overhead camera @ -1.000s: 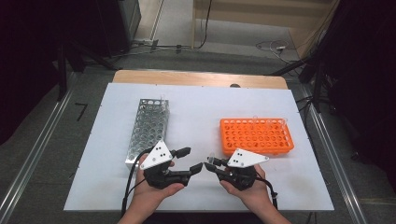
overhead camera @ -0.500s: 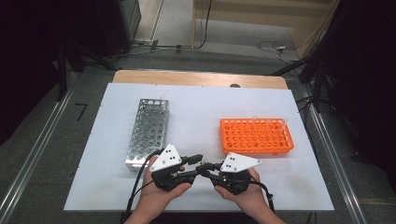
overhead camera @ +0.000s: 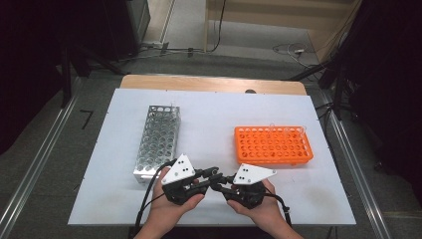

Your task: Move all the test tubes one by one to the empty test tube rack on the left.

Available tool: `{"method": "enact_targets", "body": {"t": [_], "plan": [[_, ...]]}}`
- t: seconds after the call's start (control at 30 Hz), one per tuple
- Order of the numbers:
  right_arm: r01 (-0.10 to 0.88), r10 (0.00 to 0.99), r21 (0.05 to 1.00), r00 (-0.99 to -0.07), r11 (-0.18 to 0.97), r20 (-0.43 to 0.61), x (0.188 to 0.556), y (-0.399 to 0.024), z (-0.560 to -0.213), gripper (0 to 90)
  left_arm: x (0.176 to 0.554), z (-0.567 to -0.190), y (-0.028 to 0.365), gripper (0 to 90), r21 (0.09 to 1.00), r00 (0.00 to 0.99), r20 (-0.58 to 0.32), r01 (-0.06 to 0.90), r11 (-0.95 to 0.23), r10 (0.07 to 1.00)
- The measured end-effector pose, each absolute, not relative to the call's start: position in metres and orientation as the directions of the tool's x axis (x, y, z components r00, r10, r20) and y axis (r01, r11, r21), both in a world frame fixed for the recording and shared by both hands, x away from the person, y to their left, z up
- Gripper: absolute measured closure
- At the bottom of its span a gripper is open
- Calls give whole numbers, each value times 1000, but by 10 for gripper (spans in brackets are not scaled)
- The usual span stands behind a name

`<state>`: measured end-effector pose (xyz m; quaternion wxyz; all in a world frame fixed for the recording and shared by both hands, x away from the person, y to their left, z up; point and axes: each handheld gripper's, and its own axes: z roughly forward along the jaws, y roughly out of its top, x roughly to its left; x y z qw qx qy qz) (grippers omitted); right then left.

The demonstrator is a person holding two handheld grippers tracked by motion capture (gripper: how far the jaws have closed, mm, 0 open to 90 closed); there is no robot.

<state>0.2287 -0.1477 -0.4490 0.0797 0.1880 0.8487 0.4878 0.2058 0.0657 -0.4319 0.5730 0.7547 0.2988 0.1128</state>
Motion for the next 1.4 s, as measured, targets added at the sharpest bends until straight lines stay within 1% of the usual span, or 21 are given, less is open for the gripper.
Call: {"method": "enact_targets", "body": {"t": [0.2,0.3,0.37,0.5,0.57,0.83,0.93,1.17,1.27,1.4], "plan": [[249,394,859,-917,446,62,229,-148,-449,737,205,-431,67,758,933,795,-162,317,-173,585],[250,389,860,-919,446,65,229,-148,-449,717,205,-430,69,758,935,791,-164,316,-164,590],[251,383,858,-921,447,70,229,-148,-449,652,206,-429,71,758,937,788,-170,315,-151,592],[250,383,861,-921,444,70,229,-150,-448,482,206,-428,76,758,938,782,-168,314,-146,600],[250,383,866,-921,432,74,230,-154,-447,417,206,-427,79,758,940,779,-167,311,-141,605],[262,400,876,-912,405,89,235,-178,-443,198,209,-421,96,759,944,761,-160,305,-128,629],[267,414,875,-906,403,86,236,-188,-443,137,211,-418,104,759,945,750,-163,305,-117,641],[293,453,876,-886,383,98,241,-213,-445,60,217,-409,119,758,949,727,-154,298,-105,669],[301,456,872,-884,386,103,242,-223,-444,3,221,-403,125,759,951,717,-152,294,-97,680],[321,481,859,-871,399,102,243,-236,-446,0,228,-397,135,759,954,706,-150,288,-88,692]]}}
